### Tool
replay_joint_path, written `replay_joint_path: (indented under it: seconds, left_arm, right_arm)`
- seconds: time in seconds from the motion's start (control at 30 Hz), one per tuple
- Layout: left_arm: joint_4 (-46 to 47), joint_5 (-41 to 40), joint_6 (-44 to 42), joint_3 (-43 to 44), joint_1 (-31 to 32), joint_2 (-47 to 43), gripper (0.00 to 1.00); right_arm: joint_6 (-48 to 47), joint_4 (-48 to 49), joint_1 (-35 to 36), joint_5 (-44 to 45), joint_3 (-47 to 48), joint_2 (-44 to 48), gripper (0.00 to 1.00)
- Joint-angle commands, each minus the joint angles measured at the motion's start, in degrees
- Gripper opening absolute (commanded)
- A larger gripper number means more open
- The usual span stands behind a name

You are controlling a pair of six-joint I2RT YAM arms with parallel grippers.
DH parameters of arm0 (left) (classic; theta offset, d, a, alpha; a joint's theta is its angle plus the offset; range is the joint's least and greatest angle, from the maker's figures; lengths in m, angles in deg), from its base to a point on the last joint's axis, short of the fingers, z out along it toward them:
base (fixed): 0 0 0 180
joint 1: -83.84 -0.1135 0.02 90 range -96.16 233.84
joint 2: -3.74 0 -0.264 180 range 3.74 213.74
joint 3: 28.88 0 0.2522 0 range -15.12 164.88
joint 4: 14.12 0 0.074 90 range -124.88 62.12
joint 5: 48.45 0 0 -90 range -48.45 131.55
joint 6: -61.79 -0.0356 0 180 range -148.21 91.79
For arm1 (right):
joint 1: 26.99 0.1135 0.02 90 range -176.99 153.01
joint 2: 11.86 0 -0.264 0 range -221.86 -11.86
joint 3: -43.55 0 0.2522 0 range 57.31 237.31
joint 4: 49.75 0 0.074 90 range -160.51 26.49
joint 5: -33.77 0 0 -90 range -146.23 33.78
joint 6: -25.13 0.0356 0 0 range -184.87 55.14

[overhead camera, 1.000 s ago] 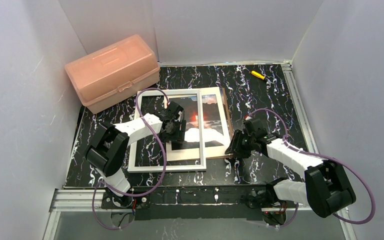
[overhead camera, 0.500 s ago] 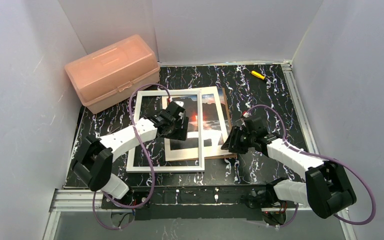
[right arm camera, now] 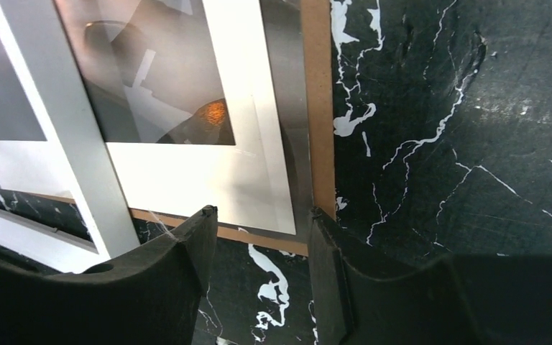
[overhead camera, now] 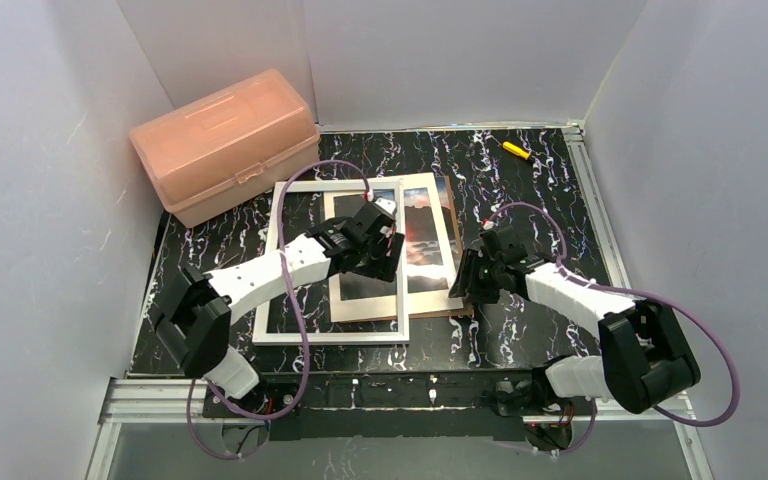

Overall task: Take the photo out of the frame
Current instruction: Remove the photo frame item from the photo frame.

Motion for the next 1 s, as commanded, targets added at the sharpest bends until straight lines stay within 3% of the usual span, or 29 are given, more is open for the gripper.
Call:
replay_joint_path:
  seconds: [0.0,0.2,0.6,0.97]
  left_arm:
    - [-0.67,1.12,0.68,4.50,1.35,3.05,0.69]
    - [-0.94,-0.03,2.08,5.68,1.21,4.25,0.72]
    - [-1.07,4.37,6.22,8.79,-1.96,9.79,0.74]
    - [2.78,13.80,8.07,9.72,-5.38,15.16,0.68]
  right_arm:
    - [-1.79,0.11,-0.13,-0.23,1.85,-1.99,0.54]
    - [-2.69,0.46,-0.12,-0.41,2.53,-2.73,0.47]
    - [-4.08,0.60,-0.27,-0.27,3.89,-7.38,0.46]
    - [-0.37,8.82,0.32,-13.21,-0.39,-9.46,0.46]
